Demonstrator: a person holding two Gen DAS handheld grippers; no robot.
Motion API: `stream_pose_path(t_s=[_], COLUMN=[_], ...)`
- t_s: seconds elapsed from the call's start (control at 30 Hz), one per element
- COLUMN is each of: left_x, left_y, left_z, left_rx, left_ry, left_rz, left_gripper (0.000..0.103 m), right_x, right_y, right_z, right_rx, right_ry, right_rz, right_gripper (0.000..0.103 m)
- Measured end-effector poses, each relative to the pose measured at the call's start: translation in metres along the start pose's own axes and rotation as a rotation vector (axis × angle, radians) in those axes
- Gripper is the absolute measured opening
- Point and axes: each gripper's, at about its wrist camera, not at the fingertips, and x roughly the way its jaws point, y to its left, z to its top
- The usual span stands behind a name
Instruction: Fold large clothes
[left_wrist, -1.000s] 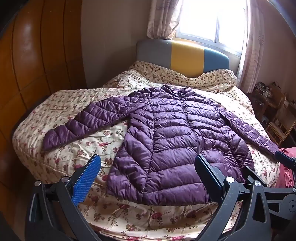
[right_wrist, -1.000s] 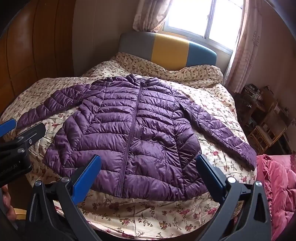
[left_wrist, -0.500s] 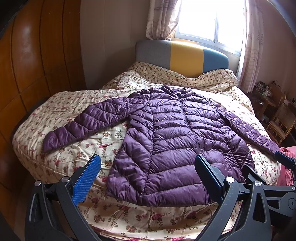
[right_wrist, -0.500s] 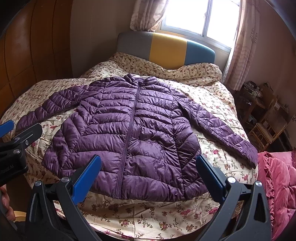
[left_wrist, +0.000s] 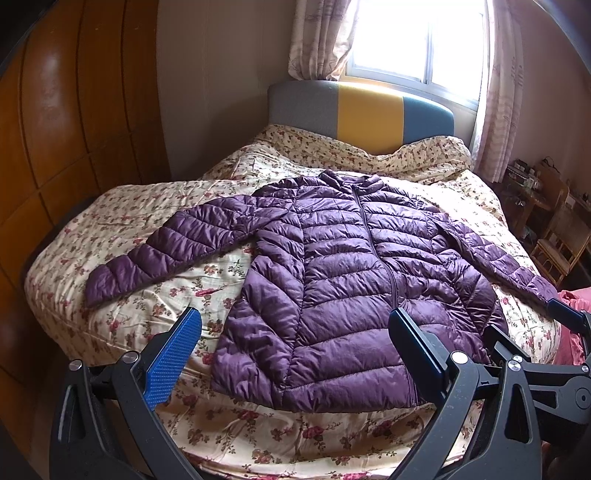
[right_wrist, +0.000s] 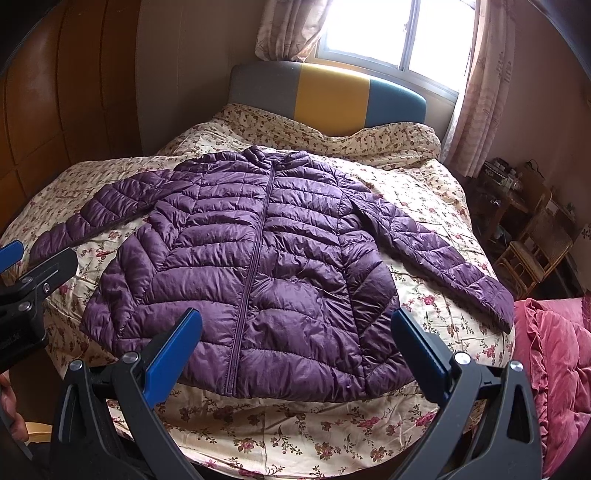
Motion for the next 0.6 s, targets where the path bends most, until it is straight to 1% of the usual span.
stream_pose_path(t_s=[0.4, 0.6], left_x=[0.002, 0.012], left_y=[-0.006, -0.009], left_z=[-0.001, 0.002], left_rx=[0.008, 0.023], left_ry=[0.007, 0.027], left_rz=[-0.002, -0.006], left_gripper=[0.1, 0.1], right_x=[0.007, 0.016], right_y=[-0.005, -0.01], right_z=[-0.001, 0.0], right_rx=[0.012, 0.027], right_ry=[0.009, 0.027], right_rz=[-0.012, -0.017], right_gripper=[0.101, 0.101])
